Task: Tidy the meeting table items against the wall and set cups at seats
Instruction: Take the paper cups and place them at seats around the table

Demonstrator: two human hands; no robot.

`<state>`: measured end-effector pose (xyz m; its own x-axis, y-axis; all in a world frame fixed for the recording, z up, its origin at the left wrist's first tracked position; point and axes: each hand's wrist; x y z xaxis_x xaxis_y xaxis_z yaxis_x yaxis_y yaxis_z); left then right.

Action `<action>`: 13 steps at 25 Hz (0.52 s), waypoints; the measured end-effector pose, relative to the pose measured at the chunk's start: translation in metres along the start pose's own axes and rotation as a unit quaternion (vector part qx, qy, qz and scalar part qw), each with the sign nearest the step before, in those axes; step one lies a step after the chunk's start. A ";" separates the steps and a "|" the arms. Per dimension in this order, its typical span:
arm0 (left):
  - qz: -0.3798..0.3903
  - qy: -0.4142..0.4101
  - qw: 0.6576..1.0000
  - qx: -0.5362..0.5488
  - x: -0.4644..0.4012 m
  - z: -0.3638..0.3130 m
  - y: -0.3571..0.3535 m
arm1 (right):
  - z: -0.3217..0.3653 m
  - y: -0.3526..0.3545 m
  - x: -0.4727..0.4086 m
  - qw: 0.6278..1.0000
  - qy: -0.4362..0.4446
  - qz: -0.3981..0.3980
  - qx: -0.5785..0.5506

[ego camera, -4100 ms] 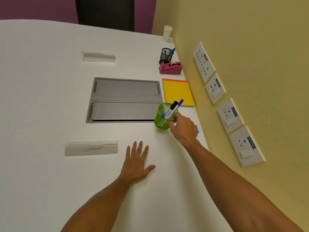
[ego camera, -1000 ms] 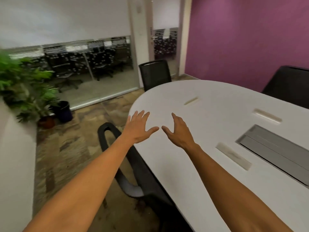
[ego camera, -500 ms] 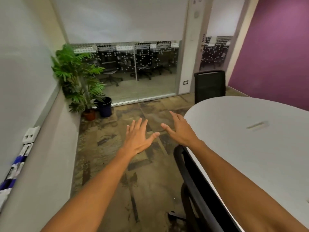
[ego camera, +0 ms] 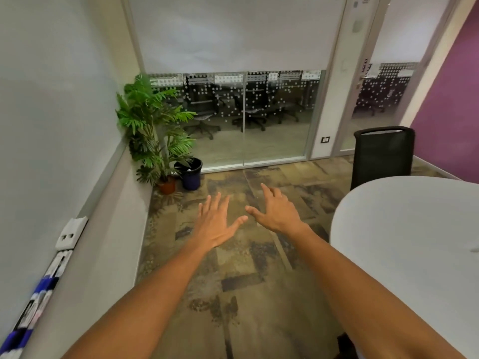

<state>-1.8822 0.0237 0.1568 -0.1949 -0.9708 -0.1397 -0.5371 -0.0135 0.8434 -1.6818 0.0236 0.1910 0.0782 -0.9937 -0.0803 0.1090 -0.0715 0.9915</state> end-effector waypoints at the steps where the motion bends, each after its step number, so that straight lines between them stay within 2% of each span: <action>1: -0.004 0.001 1.000 -0.006 -0.034 0.010 0.003 | 0.001 -0.005 -0.035 1.000 0.001 0.000 -0.005; 2: -0.001 0.002 1.000 -0.005 -0.040 0.013 0.007 | 0.002 -0.006 -0.041 1.000 -0.003 -0.002 -0.005; 6: -0.019 0.030 0.999 -0.009 -0.141 0.034 -0.004 | -0.027 -0.025 -0.158 0.999 0.000 -0.001 -0.042; 13: -0.026 0.086 0.995 0.036 -0.266 0.055 -0.024 | -0.061 -0.043 -0.277 0.998 0.020 0.002 -0.064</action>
<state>-1.8631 0.2958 0.1454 -0.0251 -0.9959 -0.0865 -0.6016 -0.0540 0.7970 -1.6478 0.3067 0.1644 0.1180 -0.9896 -0.0826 0.2338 -0.0532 0.9708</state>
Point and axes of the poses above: each hand's wrist, its own x-axis away from the middle knuckle, its own y-axis out of the back of the hand, z = x × y, and after that the axes turned 15 degrees about x, right-handed
